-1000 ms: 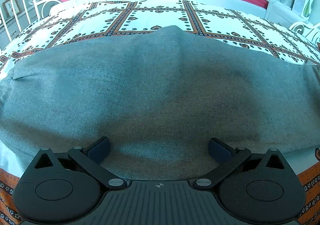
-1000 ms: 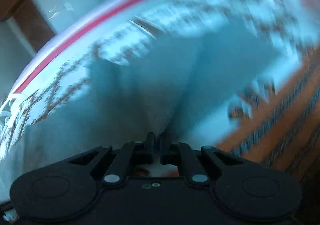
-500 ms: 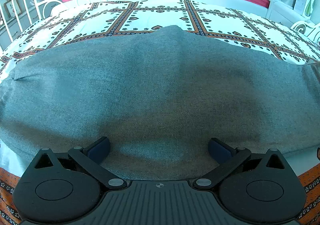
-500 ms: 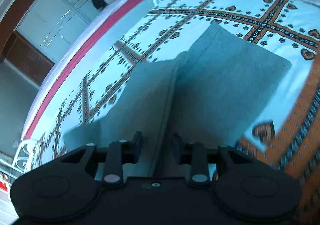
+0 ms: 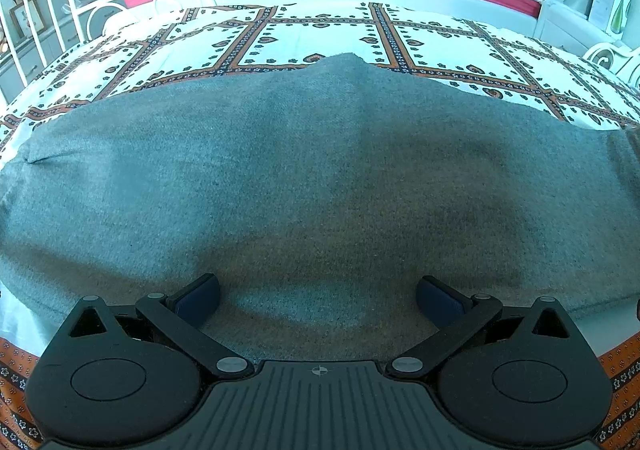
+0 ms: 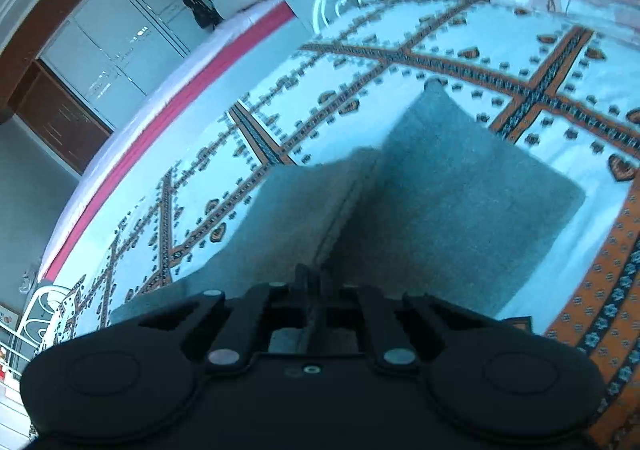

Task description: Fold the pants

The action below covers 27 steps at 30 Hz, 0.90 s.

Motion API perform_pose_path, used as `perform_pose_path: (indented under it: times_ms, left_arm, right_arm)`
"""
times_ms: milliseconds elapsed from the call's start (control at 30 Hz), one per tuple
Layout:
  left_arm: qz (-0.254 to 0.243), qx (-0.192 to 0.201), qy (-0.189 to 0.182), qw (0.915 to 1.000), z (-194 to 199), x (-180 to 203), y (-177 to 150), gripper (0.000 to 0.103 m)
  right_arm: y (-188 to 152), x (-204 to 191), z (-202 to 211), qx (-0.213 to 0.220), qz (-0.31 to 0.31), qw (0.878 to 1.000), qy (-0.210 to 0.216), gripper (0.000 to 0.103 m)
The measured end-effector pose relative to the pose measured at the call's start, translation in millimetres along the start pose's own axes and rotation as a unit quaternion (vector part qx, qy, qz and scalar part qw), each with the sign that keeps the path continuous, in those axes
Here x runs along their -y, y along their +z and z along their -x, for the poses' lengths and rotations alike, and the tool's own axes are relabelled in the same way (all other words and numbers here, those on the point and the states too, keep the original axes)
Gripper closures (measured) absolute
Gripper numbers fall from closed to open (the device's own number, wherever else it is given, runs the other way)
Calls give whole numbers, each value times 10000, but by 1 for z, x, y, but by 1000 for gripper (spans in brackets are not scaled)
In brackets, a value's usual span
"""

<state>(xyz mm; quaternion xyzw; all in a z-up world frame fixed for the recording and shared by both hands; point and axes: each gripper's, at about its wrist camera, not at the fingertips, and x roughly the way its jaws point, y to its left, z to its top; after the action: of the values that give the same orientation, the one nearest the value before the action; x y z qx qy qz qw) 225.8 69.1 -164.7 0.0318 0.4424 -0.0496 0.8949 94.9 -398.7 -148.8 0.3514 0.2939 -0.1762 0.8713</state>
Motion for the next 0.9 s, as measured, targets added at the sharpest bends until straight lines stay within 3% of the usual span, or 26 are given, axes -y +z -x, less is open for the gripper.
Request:
perform_pose_path:
  times_ms: [133,233,300,400,467,533,567,733,900]
  left_arm:
    - [0,1,0,10000,0,0,0,0]
    - [-7,8,-12,10000,0,0,0,0]
    - [-13,6,-27,10000,0,0,0,0]
    - [-22,11,-15,10000,0,0,1,0]
    - [-24,12,-12,10000,0,0,1,0]
    - [-33,17,-2,10000,0,0,1,0]
    - [-33,22,3,10000,-1,0,1,0]
    - [-39,40,30,10000,0,2,0,0]
    - [-41,48,28,10000,0,2,0,0]
  right_arm:
    - [7,-20,43,753,490,9960,-42,103]
    - [2,-35,78,1389,1185,9831,-105,103]
    - [-10,-25,67,1056,1372,9833,-570,103]
    - [-21,18,33,-8,645,9932,-967,103]
    - [-23,33,32,41,180,9970,-752,98]
    - [-18,41,32,70,-101,9987,-496,75]
    - [-14,48,30,39,-308,9991,-295,72]
    - [8,66,18,344,-1063,9937,80,70]
    - [31,69,-9,272,-965,9946,-273,76]
